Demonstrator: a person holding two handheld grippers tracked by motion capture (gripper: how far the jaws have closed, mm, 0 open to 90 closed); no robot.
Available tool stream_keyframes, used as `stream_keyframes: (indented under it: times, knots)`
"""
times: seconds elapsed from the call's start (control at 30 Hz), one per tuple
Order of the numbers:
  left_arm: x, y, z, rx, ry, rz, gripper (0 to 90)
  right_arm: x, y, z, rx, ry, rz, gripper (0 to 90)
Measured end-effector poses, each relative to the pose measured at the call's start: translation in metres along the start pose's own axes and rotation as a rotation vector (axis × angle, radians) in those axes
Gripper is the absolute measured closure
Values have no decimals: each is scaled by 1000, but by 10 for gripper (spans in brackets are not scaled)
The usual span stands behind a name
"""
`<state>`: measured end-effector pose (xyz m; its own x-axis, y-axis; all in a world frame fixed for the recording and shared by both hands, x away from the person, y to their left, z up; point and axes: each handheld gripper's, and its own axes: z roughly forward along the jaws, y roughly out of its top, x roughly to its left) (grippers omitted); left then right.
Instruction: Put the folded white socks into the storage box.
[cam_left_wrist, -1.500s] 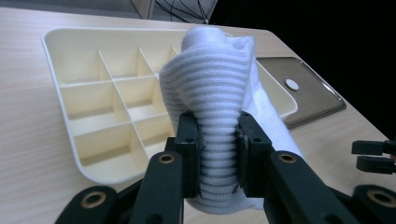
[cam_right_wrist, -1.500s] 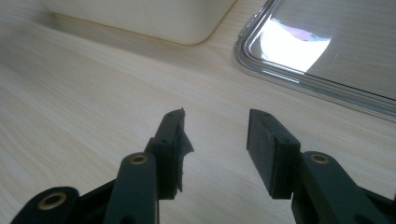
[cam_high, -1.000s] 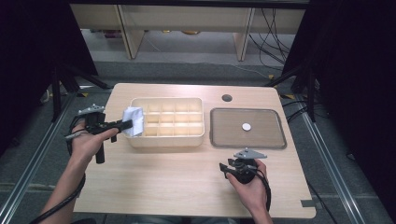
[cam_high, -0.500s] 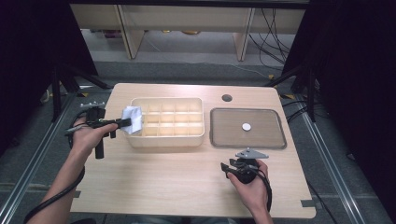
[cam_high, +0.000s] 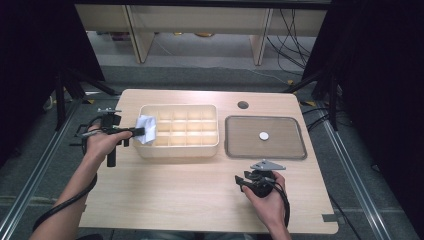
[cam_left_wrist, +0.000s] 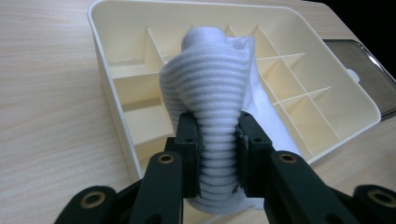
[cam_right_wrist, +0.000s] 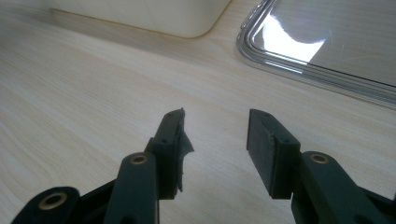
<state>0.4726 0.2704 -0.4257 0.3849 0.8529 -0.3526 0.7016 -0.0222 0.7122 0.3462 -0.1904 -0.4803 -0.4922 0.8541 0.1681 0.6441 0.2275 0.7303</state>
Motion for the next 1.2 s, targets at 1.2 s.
stream_keyframes:
  times: [1.2]
  knots:
    - [-17, 1, 33, 137, 256, 290, 731, 7, 1, 2, -23, 19, -14, 577]
